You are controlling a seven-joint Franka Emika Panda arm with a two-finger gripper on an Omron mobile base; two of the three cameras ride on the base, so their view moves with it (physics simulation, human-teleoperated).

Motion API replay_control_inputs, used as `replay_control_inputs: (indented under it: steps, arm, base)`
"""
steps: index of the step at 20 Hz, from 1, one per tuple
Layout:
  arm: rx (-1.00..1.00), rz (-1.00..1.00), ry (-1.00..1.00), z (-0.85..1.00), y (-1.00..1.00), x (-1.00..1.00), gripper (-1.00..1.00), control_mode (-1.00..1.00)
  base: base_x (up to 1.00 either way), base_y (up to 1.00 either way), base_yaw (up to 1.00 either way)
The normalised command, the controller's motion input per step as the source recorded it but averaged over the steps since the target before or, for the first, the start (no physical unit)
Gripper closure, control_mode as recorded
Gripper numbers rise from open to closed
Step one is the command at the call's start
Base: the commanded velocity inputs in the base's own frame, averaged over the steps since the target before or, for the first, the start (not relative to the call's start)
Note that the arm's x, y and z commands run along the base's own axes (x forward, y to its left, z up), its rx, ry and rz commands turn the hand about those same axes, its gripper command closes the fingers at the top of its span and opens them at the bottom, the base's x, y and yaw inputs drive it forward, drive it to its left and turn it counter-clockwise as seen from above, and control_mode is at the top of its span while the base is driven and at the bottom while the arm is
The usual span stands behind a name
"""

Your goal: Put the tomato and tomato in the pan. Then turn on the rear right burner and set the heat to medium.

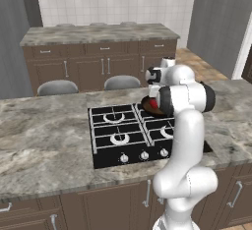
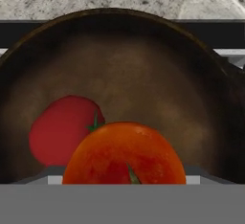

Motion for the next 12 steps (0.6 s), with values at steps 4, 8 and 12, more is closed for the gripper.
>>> replay_control_inputs:
  steps: [4,8,12]
  arm:
    - [0.0,0.0,0.0,-0.22,0.0,0.0,1.0,-1.0]
    - [0.0,0.0,0.0,-0.2,0.0,-0.03,1.0,-1.0]
    - [0.0,0.0,0.0,-0.03,0.01,-0.04,1.0,-1.0]
  base:
    - [0.0,0.0,0.0]
    - [0.0,0.0,0.0]
    - [0.0,0.0,0.0]
